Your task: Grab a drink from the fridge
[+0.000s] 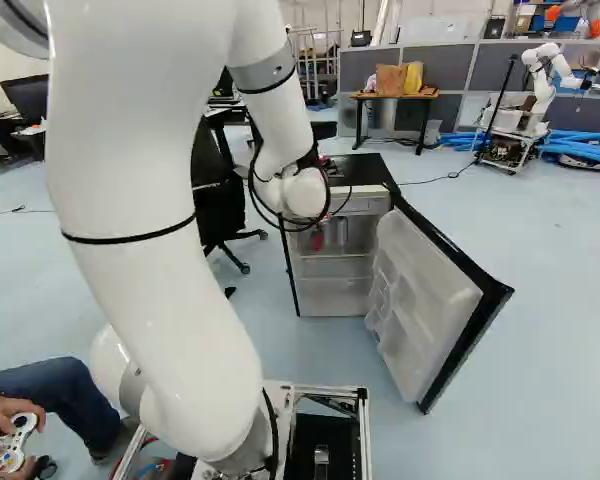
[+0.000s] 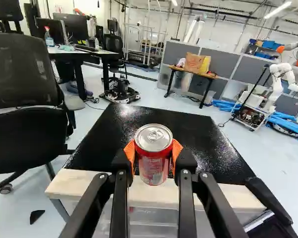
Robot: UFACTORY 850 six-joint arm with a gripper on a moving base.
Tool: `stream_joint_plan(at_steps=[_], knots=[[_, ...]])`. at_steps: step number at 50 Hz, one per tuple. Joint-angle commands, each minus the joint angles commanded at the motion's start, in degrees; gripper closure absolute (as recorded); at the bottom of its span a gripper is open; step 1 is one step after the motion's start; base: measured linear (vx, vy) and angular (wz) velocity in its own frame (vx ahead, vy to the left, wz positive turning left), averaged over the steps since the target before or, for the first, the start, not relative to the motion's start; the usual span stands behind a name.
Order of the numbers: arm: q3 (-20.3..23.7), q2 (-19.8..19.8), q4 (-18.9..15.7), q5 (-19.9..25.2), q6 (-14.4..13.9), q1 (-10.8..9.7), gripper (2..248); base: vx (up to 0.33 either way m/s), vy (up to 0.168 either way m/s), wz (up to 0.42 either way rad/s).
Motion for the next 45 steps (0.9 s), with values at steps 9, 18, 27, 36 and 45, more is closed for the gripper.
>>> stream_joint_plan(at_steps=[9, 18, 27, 36, 45], knots=[[-2.6, -2.2, 0.0, -1.8, 0.0, 0.4, 157, 0.000, 0.000, 0.000], [-5.3, -4.4, 0.0, -3.6, 0.0, 0.9, 157, 0.000, 0.000, 0.000], [-7.9, -6.6, 0.0, -4.8, 0.0, 1.3, 157, 0.000, 0.000, 0.000], [-8.9, -7.4, 0.0, -4.8, 0.0, 1.4, 157, 0.000, 0.000, 0.000], [-8.9, -7.4, 0.0, -4.8, 0.0, 1.4, 151, 0.000, 0.000, 0.000]])
